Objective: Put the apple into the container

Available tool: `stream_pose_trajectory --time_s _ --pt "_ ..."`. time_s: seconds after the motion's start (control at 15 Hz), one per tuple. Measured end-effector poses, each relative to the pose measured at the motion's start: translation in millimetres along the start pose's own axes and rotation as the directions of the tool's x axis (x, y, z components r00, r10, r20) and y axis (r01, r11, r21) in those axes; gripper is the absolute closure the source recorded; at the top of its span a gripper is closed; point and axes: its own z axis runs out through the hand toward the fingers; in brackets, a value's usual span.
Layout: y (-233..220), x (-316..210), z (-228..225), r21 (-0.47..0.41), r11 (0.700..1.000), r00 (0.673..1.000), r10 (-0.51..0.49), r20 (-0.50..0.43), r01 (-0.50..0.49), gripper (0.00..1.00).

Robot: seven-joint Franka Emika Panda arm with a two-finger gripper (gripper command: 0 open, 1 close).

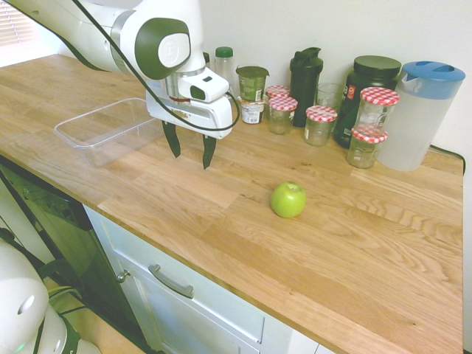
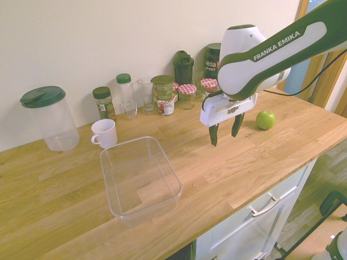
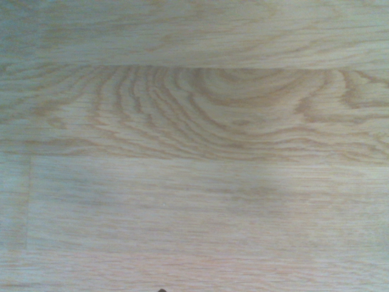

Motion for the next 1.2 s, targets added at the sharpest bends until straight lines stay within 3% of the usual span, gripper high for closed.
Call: stream_pose_trajectory --time_s 0.2,0.33,0.6,1.0,1.2 --pt "-1 4 -6 0.009 1.000 1.000 -0.002 -0.008 0.002 0.00" --pt "0 22 -36 0.029 0.999 1.000 -0.015 -0.021 0.015 0.00" --pt "61 101 -103 0.011 0.990 0.987 -0.139 -0.076 0.140 0.00" --pt "128 160 -64 -0.038 0.965 0.965 -0.262 -0.012 0.261 0.00" --pt "145 172 -44 -0.047 0.960 0.962 -0.274 0.013 0.275 0.00"
